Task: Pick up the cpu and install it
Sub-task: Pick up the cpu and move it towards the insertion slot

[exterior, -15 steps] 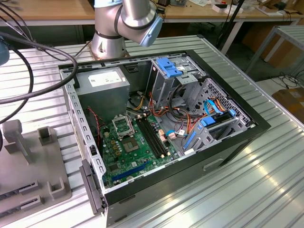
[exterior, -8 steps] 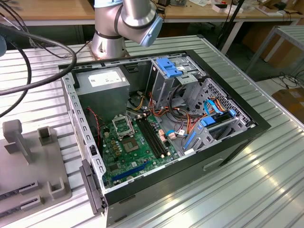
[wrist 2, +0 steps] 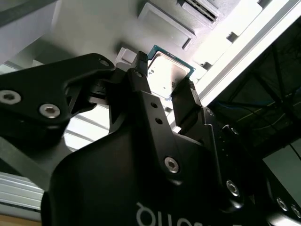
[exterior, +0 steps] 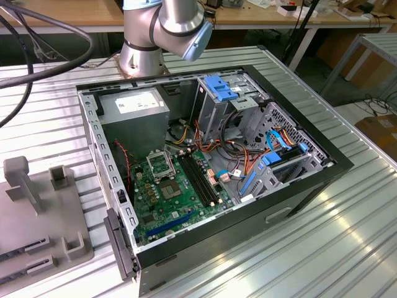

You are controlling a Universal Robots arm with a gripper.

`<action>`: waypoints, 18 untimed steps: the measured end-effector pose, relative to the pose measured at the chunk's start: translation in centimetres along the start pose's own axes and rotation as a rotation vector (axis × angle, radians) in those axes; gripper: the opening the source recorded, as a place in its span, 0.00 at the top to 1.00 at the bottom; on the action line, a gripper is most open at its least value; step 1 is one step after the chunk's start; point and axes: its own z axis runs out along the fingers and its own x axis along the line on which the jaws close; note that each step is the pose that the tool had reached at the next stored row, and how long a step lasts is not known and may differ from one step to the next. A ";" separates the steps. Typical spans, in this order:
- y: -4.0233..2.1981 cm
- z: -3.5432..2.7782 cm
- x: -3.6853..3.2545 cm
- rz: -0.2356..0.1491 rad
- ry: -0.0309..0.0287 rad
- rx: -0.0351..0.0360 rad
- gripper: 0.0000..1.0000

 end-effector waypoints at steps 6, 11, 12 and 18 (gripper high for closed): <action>0.03 -0.74 0.02 0.000 0.0038 -0.0001 0.54; 0.04 -1.24 0.04 0.001 0.0062 -0.0002 0.54; 0.05 -1.33 0.04 0.001 0.0066 -0.0003 0.54; 0.07 -1.94 0.06 0.001 0.0093 -0.0002 0.54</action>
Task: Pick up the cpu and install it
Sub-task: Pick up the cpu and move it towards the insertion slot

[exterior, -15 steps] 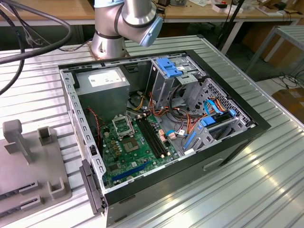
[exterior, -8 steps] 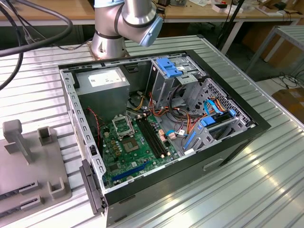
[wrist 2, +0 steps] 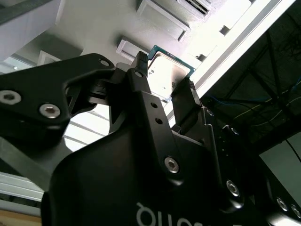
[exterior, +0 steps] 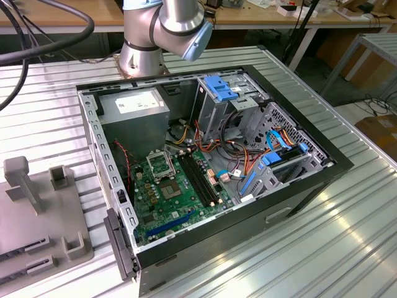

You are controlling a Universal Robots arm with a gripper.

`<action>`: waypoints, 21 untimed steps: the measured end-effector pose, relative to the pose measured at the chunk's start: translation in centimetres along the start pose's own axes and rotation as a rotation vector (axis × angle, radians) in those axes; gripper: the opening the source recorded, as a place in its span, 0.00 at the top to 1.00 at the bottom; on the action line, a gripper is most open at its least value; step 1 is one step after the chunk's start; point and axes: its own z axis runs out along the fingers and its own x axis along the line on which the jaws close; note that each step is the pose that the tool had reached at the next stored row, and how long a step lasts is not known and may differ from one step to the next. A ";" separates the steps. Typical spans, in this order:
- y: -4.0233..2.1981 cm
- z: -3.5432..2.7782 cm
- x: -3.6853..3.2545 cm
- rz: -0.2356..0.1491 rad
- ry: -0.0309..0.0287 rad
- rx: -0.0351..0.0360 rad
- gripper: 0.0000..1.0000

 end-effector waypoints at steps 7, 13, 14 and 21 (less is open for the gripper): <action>0.00 -0.06 0.00 0.000 0.0001 -0.0001 0.54; 0.00 -0.11 0.00 0.000 0.0001 0.0000 0.54; 0.00 -0.14 0.00 0.000 0.0000 0.0000 0.54; 0.03 -1.01 0.04 0.000 -0.0002 0.0017 0.54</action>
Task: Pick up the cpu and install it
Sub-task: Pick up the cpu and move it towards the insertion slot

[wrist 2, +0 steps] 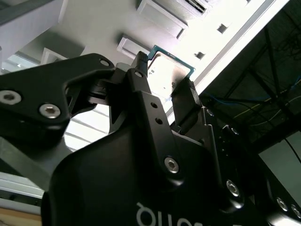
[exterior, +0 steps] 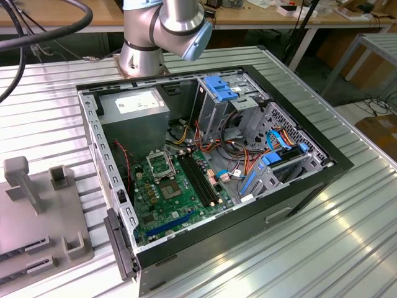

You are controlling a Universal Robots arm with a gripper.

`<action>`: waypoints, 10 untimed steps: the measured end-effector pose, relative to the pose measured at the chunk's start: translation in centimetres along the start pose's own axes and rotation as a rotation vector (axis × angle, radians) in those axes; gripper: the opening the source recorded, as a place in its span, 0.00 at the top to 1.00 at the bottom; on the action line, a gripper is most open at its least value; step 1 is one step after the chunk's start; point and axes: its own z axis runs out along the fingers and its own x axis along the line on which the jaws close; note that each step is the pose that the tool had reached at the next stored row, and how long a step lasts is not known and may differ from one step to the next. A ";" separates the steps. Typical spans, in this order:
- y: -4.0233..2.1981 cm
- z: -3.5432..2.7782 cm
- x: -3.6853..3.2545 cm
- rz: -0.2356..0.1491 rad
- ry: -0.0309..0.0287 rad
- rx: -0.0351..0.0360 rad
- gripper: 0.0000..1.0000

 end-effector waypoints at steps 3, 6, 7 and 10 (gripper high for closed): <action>0.01 -0.41 0.02 0.000 -0.0002 0.0009 0.54; 0.03 -0.85 0.03 0.000 -0.0002 0.0018 0.54; 0.04 -0.99 0.04 0.000 -0.0001 0.0023 0.54; 0.05 -1.40 0.05 0.000 -0.0001 0.0043 0.54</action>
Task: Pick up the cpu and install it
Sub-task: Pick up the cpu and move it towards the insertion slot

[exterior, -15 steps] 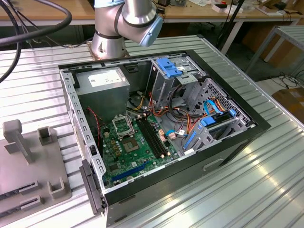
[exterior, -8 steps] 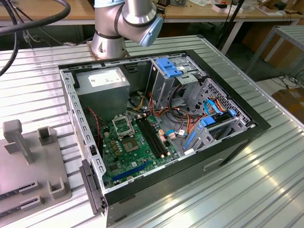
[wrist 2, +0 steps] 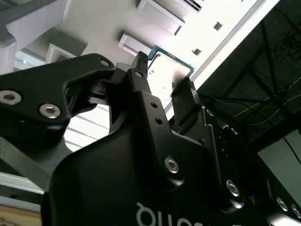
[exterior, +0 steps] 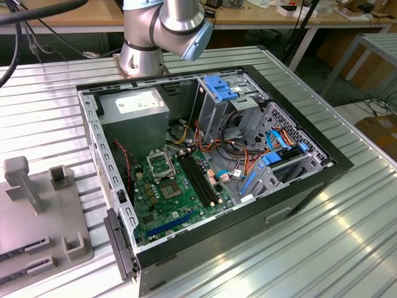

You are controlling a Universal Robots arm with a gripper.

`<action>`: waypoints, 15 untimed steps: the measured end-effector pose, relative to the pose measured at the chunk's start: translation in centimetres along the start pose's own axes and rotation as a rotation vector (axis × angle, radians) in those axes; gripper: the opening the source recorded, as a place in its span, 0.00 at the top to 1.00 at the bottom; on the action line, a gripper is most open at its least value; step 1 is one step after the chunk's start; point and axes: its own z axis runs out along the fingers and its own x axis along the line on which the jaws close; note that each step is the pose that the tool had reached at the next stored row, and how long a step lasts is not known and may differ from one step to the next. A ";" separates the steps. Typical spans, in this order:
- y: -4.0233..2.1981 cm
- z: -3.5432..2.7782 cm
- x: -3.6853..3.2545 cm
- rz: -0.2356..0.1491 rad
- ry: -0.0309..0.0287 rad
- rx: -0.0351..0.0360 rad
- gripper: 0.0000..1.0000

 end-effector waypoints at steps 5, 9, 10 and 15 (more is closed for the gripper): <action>0.02 -0.69 0.01 0.000 0.0001 0.0041 0.54; 0.04 -1.45 0.04 0.000 0.0002 0.0085 0.54; 0.05 -1.63 0.04 0.000 0.0002 0.0097 0.54; 0.08 -2.69 0.09 0.001 0.0003 0.0157 0.54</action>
